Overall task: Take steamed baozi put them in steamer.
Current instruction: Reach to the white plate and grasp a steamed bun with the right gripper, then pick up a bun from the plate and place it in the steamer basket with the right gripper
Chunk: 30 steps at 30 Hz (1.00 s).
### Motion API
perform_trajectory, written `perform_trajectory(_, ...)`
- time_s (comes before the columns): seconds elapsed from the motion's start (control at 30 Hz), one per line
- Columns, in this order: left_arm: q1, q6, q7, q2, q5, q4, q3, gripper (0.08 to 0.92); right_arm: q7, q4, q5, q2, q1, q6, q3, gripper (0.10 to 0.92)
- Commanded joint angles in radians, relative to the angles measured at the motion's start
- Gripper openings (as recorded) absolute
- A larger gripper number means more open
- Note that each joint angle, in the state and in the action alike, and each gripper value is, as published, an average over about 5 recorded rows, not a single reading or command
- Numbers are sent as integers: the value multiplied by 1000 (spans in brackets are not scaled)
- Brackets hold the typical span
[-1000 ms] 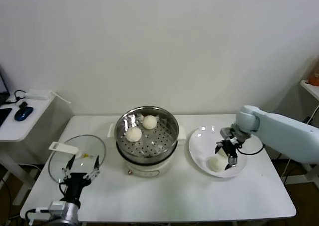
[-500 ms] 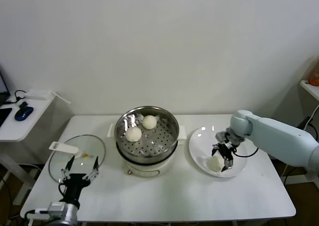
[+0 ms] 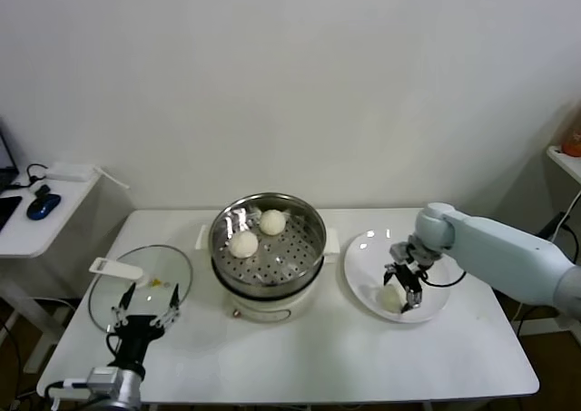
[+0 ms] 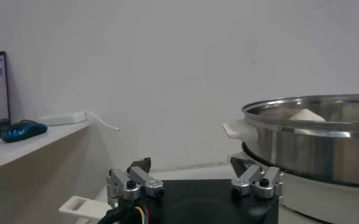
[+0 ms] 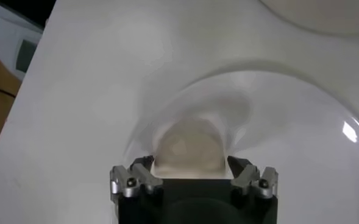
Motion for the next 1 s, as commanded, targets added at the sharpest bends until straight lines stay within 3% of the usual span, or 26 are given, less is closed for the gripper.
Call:
perform_trajectory(0.03,-1,0,0,2,-1,2,-1,823,-2,-5,-12,2,-6,5,7,751)
perform_trajectory(0.57,-7,0,-1,2,-4,8,-2,823,-7,36,-9,-7,37,24,19,689)
perform_trajectory(1.0,-14,7,-3,3,-2,8,5,823,-70,427,-138,-109,467,299,-103,679)
